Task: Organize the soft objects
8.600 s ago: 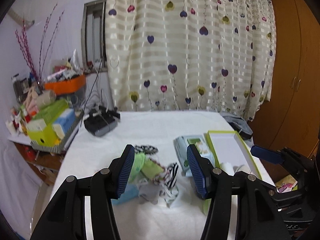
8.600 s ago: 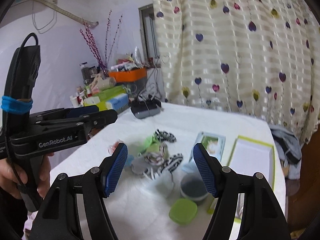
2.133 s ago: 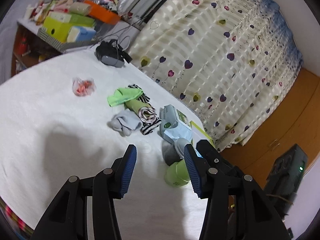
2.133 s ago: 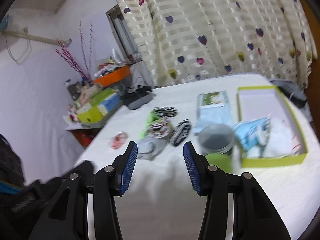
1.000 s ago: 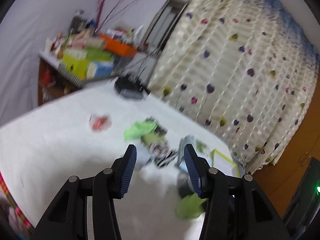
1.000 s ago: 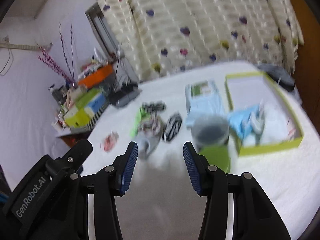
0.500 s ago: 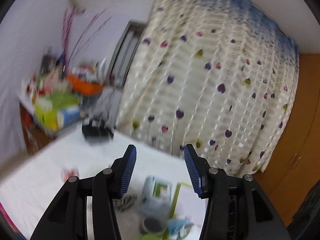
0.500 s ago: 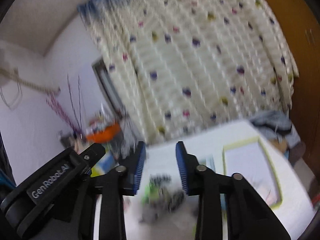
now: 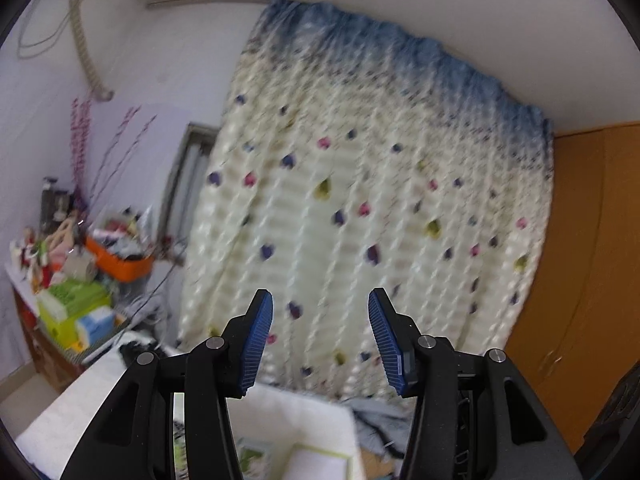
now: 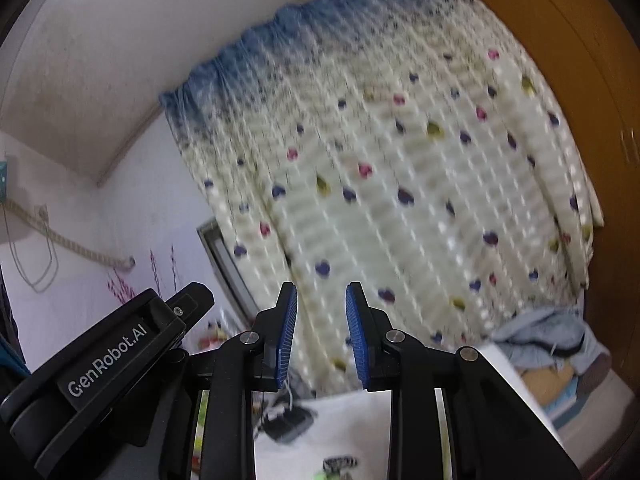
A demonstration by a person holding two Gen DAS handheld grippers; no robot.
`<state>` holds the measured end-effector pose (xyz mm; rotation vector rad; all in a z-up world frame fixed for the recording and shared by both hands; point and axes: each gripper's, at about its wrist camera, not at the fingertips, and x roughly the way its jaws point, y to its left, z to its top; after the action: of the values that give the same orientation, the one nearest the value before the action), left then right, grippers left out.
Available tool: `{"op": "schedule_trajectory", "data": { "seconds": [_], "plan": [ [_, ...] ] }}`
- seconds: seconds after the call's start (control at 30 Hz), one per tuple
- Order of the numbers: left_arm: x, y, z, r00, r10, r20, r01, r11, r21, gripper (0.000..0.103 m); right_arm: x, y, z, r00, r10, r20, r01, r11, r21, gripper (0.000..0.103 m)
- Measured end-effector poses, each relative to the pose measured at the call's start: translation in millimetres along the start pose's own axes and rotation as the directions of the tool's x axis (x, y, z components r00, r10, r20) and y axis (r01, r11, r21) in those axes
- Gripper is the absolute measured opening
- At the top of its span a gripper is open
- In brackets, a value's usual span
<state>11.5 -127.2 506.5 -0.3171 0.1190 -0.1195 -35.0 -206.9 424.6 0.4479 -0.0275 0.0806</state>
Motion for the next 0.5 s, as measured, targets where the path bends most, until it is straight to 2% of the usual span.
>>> {"op": "schedule_trajectory", "data": {
  "seconds": [0.13, 0.2, 0.27, 0.37, 0.5],
  "plan": [
    [-9.4, -36.1, 34.9, 0.996, -0.091, 0.026, 0.091, 0.996, 0.001, 0.049, -10.1, 6.5, 50.5, 0.998, -0.052, 0.033, 0.053, 0.998, -0.031, 0.027],
    [-16.7, -41.9, 36.5, 0.99, -0.134, 0.046, 0.135, 0.991, -0.002, 0.05, -18.6, 9.2, 62.2, 0.996, -0.082, 0.044, 0.085, 0.995, -0.056, 0.027],
    [-20.9, -38.0, 27.0, 0.983, -0.174, 0.052, 0.174, 0.985, -0.005, 0.055, -25.1, 8.4, 57.8, 0.993, -0.103, 0.05, 0.106, 0.992, -0.069, 0.027],
    [-16.9, -10.1, -11.9, 0.98, -0.198, 0.003, 0.198, 0.98, -0.016, 0.055, -24.2, 2.0, 23.8, 0.993, -0.114, 0.002, 0.114, 0.99, -0.081, 0.027],
    [0.8, 47.4, -81.1, 0.983, -0.16, -0.095, 0.158, 0.987, -0.022, 0.055, -11.2, -6.0, -64.1, 0.988, -0.123, -0.096, 0.112, 0.987, -0.113, 0.027]
  ]
}}
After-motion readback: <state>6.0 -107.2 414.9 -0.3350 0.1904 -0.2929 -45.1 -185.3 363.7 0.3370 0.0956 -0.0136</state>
